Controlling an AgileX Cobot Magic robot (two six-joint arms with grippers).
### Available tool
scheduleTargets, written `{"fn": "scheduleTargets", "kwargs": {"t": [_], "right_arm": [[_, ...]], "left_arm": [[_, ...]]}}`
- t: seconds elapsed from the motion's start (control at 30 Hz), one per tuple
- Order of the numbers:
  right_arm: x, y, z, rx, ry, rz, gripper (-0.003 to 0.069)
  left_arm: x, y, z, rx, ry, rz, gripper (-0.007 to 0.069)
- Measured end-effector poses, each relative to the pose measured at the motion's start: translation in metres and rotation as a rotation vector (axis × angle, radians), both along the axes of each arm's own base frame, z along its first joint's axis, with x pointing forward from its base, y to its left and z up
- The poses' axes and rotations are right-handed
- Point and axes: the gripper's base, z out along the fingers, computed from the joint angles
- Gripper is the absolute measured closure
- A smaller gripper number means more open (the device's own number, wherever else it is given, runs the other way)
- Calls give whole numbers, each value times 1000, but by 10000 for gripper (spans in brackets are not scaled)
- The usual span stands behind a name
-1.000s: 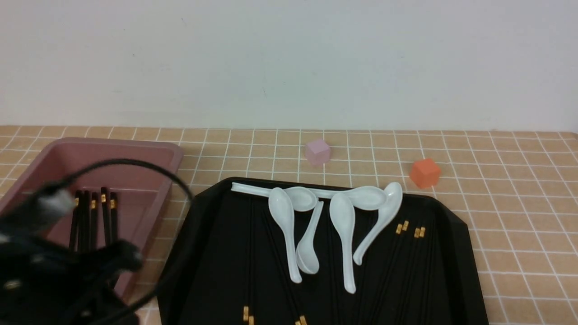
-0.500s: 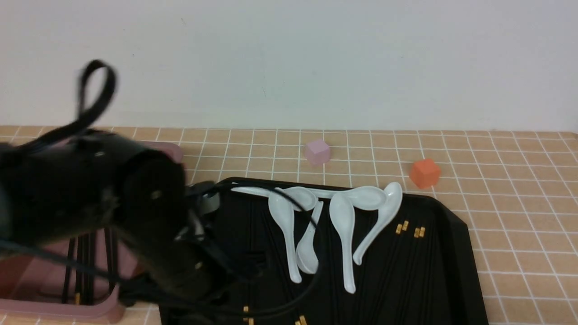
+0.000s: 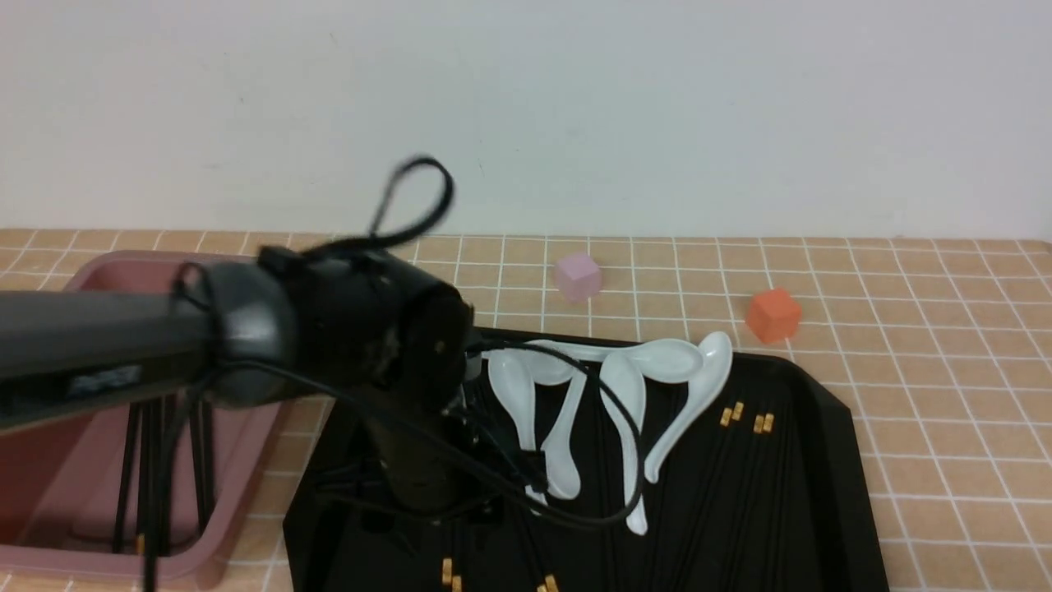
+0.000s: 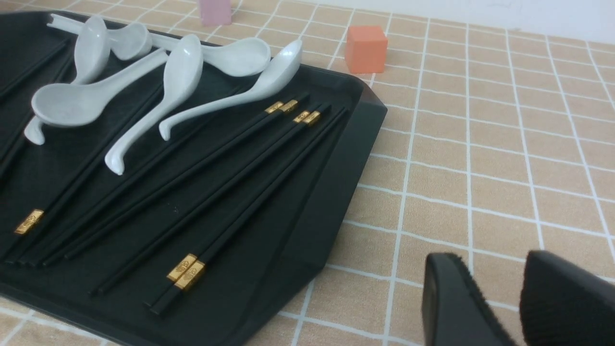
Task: On brown tablecloth take chopsticks from black tray and put them in box.
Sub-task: 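Reach over to the black tray and grasp a pair of chopsticks with the left gripper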
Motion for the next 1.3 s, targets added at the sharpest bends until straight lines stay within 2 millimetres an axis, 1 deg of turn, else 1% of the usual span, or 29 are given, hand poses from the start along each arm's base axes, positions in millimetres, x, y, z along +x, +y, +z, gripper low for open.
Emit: {"fn": "scheduleTargets", "kwargs": {"t": [0.1,0.17,0.33,0.53,0.73,0.83,1.17,1.27,1.3], "right_arm": [[0,0,0,0,0,0,419],[0,0,0,0,0,0,419],[0,0,0,1,0,0,419],[0,0,0,1,0,0,419],[0,0,0,1,0,0,419],[0,0,0,1,0,0,419],[0,0,0,1,0,0,419],[0,0,0,1,0,0,419],[0,0,0,1,0,0,419]], "left_arm": [[5,-1,-10,23,-15,-14,228],[6,-1,-12,28,-23,-19,228],[10,-3,-25,38,-22,-26,235],[12,-4,-25,42,-32,-32,277],[14,1,-25,101,-51,-74,379],[14,1,-25,106,-50,-76,396],[16,0,-30,120,-37,-91,399],[16,0,-30,124,-35,-101,429],[16,-1,-29,125,-34,-104,475]]}}
